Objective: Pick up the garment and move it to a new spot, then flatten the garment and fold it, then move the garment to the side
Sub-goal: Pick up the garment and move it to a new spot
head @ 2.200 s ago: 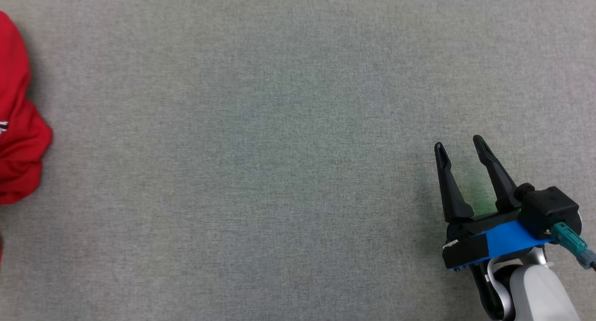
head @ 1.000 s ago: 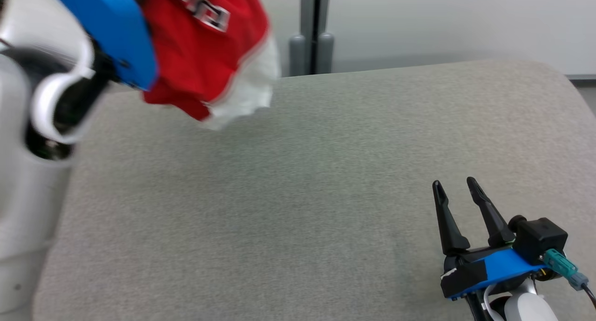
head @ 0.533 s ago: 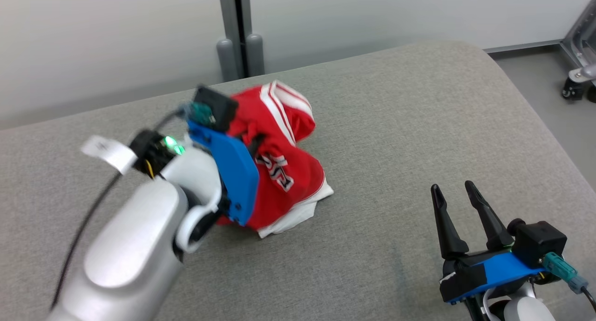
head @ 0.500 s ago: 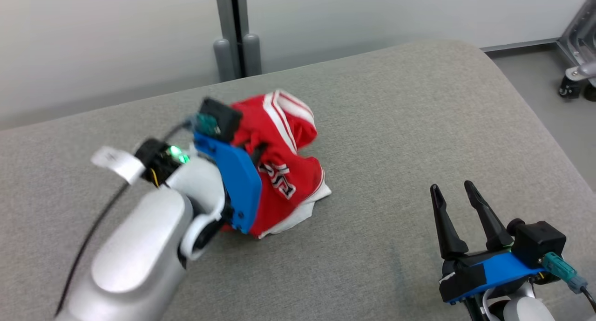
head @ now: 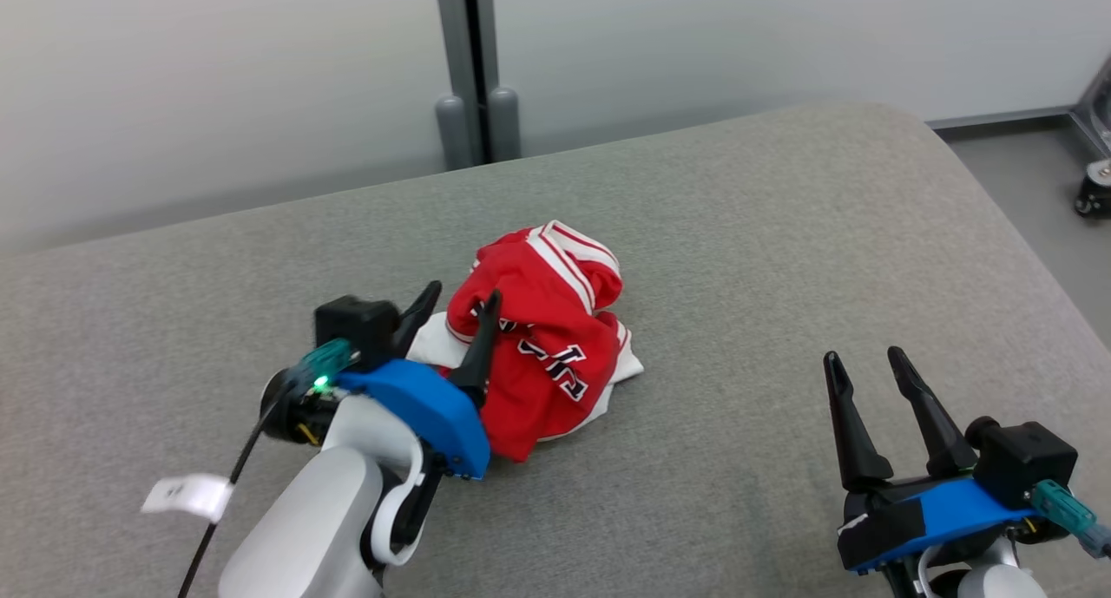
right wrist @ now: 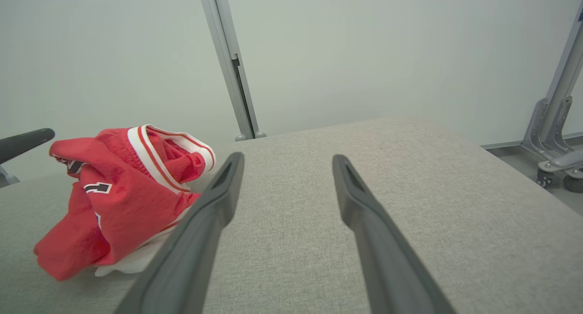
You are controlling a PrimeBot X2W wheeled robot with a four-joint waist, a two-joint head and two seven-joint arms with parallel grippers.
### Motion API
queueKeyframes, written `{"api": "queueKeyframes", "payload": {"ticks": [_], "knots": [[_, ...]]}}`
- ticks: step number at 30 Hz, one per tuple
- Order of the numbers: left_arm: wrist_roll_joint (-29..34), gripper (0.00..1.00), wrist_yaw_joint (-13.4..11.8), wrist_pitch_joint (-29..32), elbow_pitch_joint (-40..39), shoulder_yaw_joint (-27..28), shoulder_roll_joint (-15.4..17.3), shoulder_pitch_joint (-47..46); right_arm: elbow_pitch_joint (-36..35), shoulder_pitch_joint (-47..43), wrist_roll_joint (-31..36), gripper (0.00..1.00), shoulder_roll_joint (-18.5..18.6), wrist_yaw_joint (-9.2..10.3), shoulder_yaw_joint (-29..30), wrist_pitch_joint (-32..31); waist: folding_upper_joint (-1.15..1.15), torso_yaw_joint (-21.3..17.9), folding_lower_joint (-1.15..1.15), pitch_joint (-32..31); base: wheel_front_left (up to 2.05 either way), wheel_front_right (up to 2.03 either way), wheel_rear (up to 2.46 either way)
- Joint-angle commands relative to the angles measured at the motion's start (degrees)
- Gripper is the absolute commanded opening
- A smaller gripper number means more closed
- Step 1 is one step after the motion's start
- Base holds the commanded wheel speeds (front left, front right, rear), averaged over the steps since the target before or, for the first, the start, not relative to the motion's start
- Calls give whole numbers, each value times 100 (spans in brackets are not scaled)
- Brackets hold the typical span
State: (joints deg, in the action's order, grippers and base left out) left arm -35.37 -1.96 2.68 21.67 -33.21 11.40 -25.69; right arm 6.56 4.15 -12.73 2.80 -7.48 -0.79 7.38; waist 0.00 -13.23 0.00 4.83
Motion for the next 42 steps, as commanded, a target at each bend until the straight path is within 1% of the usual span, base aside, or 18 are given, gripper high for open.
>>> {"api": "queueKeyframes", "payload": {"ticks": [1, 7, 9, 12, 15, 16, 17, 22, 24, 27, 32, 42], "knots": [[-77, 100, -19, -230, -62, 115, -16, 131, -34, -88, 30, 100, 18, -3, 43, -11, 0, 152, 0, -78, 0, 0, 0], [-288, 100, -78, -1378, -408, 609, -5, 772, -126, -165, 101, 100, 17, -3, 193, -114, 0, 537, 0, -188, 0, 0, 0], [-273, 100, -97, -1603, -491, 754, 30, 993, -161, -195, 133, 100, 17, -3, 205, -145, 0, 651, 0, -222, 0, 0, 0], [-156, 100, -107, -1756, -652, 994, 67, 1298, -212, -229, 173, 100, 18, -3, 251, -186, 0, 820, 0, -254, 0, 0, 0], [115, 100, -115, -1789, -789, 1262, 129, 1564, -221, -250, 192, 100, 17, -3, 292, -207, 0, 958, 0, -283, 0, 0, 0], [333, 100, -120, -1787, -858, 1421, 157, 1785, -212, -274, 209, 100, 18, -3, 308, -235, 0, 1026, 0, -297, 0, 0, 0], [413, 100, -130, -1790, -851, 1493, 171, 1896, -192, -290, 229, 100, 17, -3, 312, -263, 0, 1050, 0, -310, 0, 0, 0], [801, 100, -233, -1792, -943, 1754, 229, 2277, -162, -359, 265, 100, 17, -3, 375, -352, 0, 1154, 0, -369, 0, 0, 0], [887, 100, -201, -1793, -951, 1817, 265, 2396, -155, -378, 290, 100, 17, -3, 389, -395, 0, 1186, 0, -385, 0, 0, 0], [959, 100, -168, -1793, -988, 1855, 295, 2539, -138, -427, 271, 100, 17, -3, 393, -473, 0, 1219, 0, -413, 0, 0, 0], [1021, 100, -197, -1794, -1062, 1900, 347, 2694, -113, -444, 207, 100, 18, -3, 382, -542, 0, 1235, 0, -436, 0, 0, 0], [935, 100, -257, -1595, -1264, 1905, 403, 2666, -80, -442, 144, 100, 18, -3, 333, -600, 0, 1199, 0, -442, 0, 0, 0]]}}
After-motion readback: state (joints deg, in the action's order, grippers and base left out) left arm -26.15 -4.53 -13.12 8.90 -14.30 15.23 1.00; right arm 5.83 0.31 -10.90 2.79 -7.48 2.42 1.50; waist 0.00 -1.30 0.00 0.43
